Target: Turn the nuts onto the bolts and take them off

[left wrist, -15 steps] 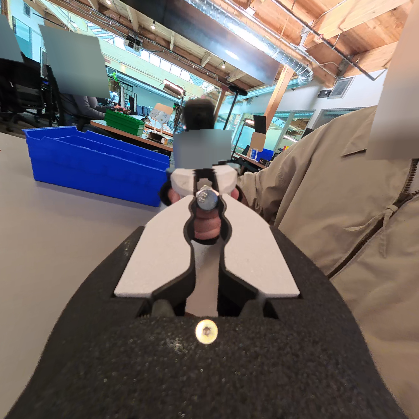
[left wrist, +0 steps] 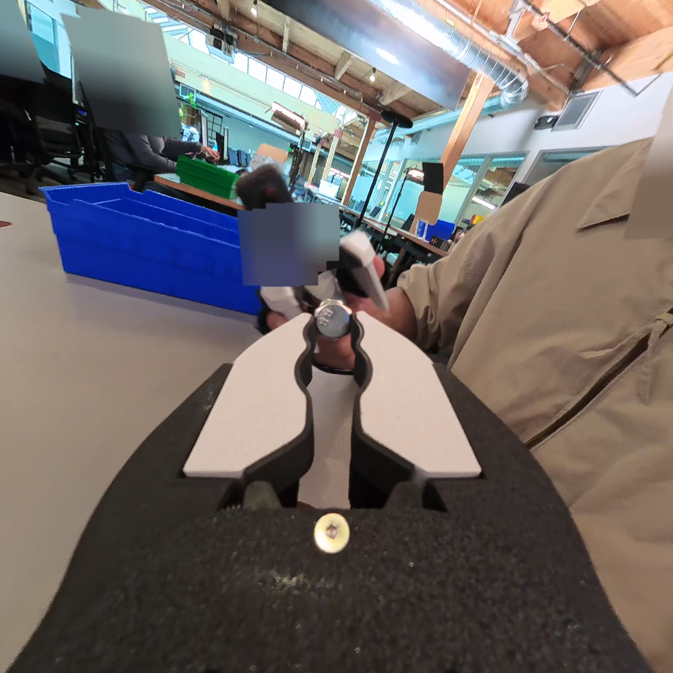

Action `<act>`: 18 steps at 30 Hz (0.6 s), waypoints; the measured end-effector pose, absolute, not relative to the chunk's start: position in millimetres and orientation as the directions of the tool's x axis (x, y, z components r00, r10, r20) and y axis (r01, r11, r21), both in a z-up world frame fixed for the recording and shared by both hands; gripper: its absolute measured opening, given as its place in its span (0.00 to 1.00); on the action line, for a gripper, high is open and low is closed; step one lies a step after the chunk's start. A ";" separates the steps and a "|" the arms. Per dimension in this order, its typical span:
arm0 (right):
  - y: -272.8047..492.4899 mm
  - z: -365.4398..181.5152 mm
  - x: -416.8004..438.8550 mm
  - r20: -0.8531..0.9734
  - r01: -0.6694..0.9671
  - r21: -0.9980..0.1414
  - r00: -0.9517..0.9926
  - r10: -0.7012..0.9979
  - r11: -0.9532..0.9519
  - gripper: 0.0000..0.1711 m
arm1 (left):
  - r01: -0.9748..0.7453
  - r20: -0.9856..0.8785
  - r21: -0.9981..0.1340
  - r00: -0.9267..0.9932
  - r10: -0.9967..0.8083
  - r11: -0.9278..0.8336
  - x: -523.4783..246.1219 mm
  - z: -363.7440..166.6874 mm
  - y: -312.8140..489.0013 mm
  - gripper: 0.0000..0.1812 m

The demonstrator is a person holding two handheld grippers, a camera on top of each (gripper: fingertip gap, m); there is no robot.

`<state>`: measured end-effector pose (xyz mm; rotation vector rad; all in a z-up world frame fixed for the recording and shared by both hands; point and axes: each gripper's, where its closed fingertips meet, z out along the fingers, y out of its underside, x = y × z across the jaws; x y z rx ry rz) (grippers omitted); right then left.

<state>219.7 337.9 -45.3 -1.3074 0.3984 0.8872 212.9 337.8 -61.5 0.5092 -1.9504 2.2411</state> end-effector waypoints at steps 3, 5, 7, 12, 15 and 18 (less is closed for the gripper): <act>326.9 -51.0 231.8 -0.194 -0.196 -0.979 0.980 0.040 0.062 0.26 | -0.334 0.362 -0.916 -0.927 -0.100 -0.222 215.5 -52.0 346.6 0.10; 320.2 -50.4 232.9 0.344 0.343 -0.939 0.925 -0.163 -0.040 0.27 | -0.350 0.379 -0.904 -0.922 -0.081 -0.245 216.1 -48.7 350.8 0.10; 319.0 -44.6 223.5 0.773 0.752 -0.630 0.581 -0.255 -0.195 0.24 | -0.363 0.389 -0.899 -0.919 -0.064 -0.247 215.6 -48.3 351.8 0.10; 340.9 -53.9 204.2 0.973 0.930 -0.200 0.151 -0.177 -0.310 0.18 | -0.378 0.396 -0.896 -0.917 -0.034 -0.234 211.1 -49.7 346.6 0.09; 343.7 -51.7 209.7 0.973 0.931 -0.194 0.143 -0.180 -0.310 0.10 | -0.378 0.394 -0.898 -0.919 -0.029 -0.226 208.9 -49.7 344.9 0.09; 345.1 -49.2 211.5 0.954 0.913 -0.286 0.245 -0.172 -0.289 0.10 | -0.376 0.393 -0.897 -0.919 -0.031 -0.233 209.7 -48.4 346.6 0.09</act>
